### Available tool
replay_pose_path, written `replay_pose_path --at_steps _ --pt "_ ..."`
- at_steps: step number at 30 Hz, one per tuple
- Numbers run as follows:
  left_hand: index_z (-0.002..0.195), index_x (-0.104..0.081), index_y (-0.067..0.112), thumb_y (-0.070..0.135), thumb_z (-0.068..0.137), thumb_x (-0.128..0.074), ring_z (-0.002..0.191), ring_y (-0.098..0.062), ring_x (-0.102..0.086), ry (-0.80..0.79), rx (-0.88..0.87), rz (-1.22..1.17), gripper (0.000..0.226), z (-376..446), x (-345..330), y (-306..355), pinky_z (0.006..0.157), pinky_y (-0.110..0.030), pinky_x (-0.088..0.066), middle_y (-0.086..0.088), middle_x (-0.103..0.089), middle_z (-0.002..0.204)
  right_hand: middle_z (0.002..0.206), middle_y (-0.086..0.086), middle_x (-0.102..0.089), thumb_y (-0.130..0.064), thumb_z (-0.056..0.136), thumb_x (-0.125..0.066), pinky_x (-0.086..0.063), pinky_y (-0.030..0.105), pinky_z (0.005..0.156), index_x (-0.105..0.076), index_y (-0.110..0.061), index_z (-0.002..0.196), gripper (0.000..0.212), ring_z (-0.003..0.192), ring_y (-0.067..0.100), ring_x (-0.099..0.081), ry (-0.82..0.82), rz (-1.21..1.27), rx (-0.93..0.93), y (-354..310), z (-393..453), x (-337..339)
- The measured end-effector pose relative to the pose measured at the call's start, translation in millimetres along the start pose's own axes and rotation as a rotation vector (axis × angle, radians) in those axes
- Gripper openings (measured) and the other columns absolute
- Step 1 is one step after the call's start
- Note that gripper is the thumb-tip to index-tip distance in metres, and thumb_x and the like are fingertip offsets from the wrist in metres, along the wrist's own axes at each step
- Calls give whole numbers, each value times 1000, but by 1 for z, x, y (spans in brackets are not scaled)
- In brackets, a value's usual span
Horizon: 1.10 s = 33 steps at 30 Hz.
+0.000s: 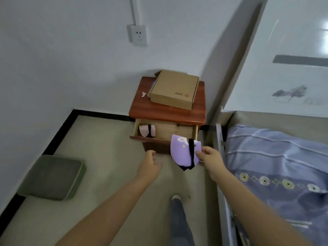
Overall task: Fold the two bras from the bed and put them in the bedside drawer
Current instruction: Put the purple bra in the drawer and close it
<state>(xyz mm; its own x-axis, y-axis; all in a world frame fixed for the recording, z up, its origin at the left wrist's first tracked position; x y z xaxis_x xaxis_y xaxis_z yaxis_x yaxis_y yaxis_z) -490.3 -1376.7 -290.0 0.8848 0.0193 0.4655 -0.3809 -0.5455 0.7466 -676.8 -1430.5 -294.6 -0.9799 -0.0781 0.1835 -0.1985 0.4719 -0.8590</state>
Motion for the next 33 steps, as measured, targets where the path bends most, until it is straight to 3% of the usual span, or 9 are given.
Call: replay_pose_path --at_steps 2,8,14,17,19,21,24,28,33 --pt "128 -38 4 11 86 -54 115 -31 -51 46 40 113 46 52 10 -9 94 -36 -42 -19 -51 129 94 15 -59 0 86 -49 -54 35 72 -59 0 100 17 74 21 -58 12 52 -123 3 64 -22" --pt "132 -33 2 13 84 -56 125 -32 -39 69 -46 531 54 187 21 -49 103 -38 -34 -21 -42 136 119 26 -58 2 89 -43 -48 45 96 -55 4 110 24 106 41 -56 161 131 -402 30 218 -80" --pt "134 -35 2 21 57 -84 130 -47 -34 39 -328 886 94 276 4 -83 102 -53 -40 -33 -38 138 125 19 -58 -2 90 -42 -43 36 94 -55 1 112 25 101 31 -55 181 2 -440 74 320 -136" --pt "122 -50 -2 27 28 -93 111 -49 -54 65 -506 1100 107 301 0 -85 81 -59 -50 -35 -57 120 120 19 -59 -7 91 -40 -44 37 89 -54 -1 111 25 109 34 -54 69 -426 -312 88 340 -148" --pt "121 -50 -1 32 28 -92 110 -47 -56 63 -559 1190 108 313 1 -83 82 -58 -50 -32 -59 120 109 22 -63 -15 91 -41 -44 36 78 -54 -2 104 22 100 36 -57 29 -858 -115 89 331 -143" --pt "120 -52 -1 44 23 -90 111 -43 -57 24 -591 1256 112 319 5 -79 84 -56 -50 -29 -61 120 109 20 -63 -27 87 -52 -46 40 84 -54 -6 105 28 103 35 -56 -88 -1027 165 91 303 -134" --pt "119 -51 -2 54 22 -85 111 -40 -58 -50 -691 1348 117 325 12 -72 85 -55 -51 -26 -62 119 128 22 -55 -44 56 -79 -30 60 100 -48 -11 123 80 122 45 -45 -181 -1310 548 93 259 -122" --pt "120 -49 -5 58 28 -82 113 -41 -56 -116 -766 1409 117 332 21 -60 88 -56 -48 -27 -60 121 135 35 -40 -42 39 -87 -12 69 91 -29 -13 130 113 125 48 -21 -53 -1439 549 70 267 -112" --pt "113 -55 -9 43 34 -86 111 -45 -56 -22 -831 1341 100 352 31 -38 83 -68 -43 -31 -60 119 141 30 -35 -49 46 -82 -7 67 102 -29 -2 133 112 133 46 -20 45 -1355 443 45 290 -92"
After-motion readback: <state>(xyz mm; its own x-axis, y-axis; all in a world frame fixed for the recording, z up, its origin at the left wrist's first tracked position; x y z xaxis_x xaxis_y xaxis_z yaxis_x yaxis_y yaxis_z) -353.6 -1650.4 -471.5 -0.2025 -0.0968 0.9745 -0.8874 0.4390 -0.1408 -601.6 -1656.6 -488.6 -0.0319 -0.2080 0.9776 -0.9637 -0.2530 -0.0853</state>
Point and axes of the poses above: each hand's wrist, its own z-axis towards the middle knuckle, its own x-axis out of the back of the hand, y = z × x, the point moved 1 cm from there along z, towards the middle knuckle
